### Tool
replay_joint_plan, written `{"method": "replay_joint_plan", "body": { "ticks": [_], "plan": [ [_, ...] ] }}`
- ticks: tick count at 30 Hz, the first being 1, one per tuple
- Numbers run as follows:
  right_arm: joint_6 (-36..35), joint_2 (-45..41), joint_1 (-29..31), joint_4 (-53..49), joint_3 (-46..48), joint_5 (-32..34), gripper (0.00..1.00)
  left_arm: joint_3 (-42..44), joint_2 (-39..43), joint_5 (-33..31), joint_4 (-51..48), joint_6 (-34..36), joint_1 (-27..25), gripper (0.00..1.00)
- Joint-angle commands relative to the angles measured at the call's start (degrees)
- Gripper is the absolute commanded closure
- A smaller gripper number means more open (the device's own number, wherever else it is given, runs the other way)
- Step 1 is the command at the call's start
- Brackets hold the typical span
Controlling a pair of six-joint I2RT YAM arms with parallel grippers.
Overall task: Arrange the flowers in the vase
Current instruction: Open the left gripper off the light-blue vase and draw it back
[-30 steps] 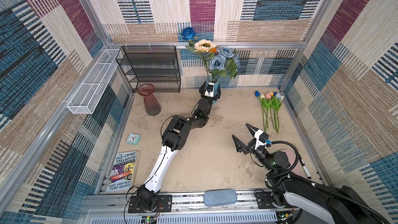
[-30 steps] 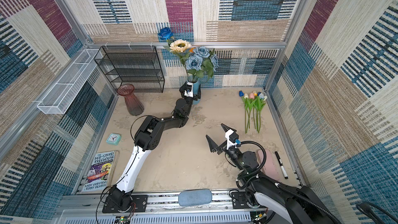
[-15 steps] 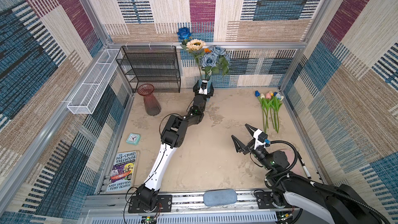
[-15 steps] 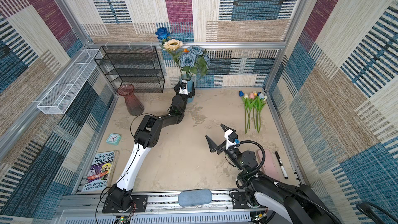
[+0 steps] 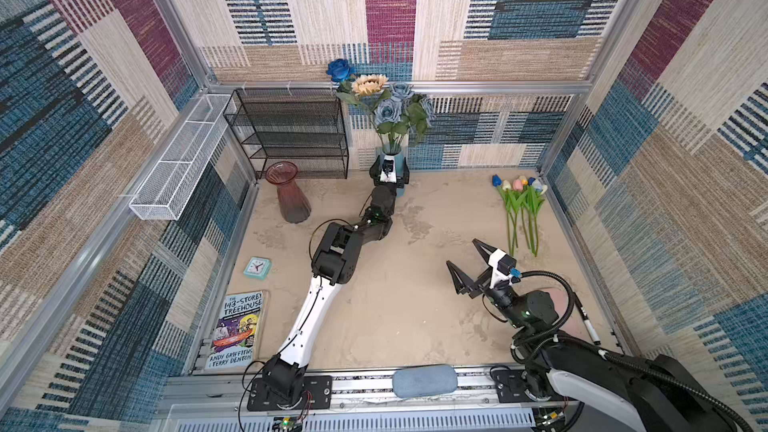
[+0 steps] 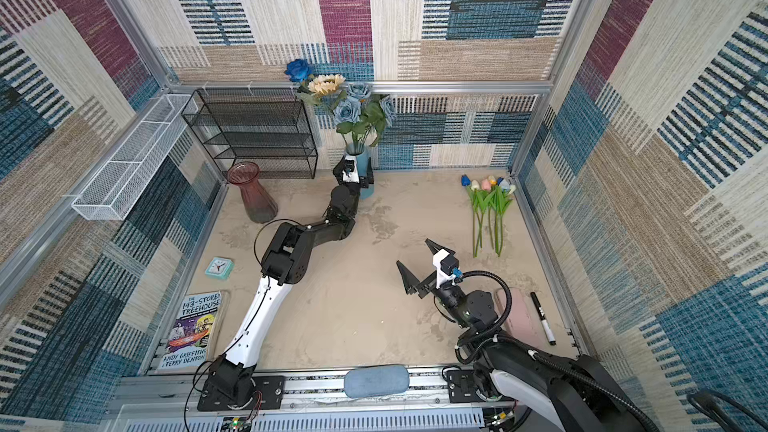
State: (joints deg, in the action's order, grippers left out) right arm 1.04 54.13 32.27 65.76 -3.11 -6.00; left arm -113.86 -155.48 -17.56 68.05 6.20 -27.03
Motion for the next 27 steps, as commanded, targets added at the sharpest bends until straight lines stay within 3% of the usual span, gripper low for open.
{"method": "replay_joint_plan", "body": {
  "ticks": [1,3,15,27],
  "plan": [
    [0.5,-0.1,0.1,1.5,0.1,0.0,0.00,-0.7,1.0,2.4,2.2,0.1,0.2,0.18],
    [0.5,-0.1,0.1,1.6,0.1,-0.2,0.00,-0.7,1.5,3.8,0.9,0.4,0.2,0.00],
    [0.5,-0.8,0.0,1.4,0.3,-0.7,0.00,8.7,7.3,4.9,5.0,1.8,0.3,0.00],
    [0.5,-0.9,0.1,0.9,0.1,-1.5,0.00,32.0,24.0,14.7,10.9,2.8,0.7,0.01]
  ]
}}
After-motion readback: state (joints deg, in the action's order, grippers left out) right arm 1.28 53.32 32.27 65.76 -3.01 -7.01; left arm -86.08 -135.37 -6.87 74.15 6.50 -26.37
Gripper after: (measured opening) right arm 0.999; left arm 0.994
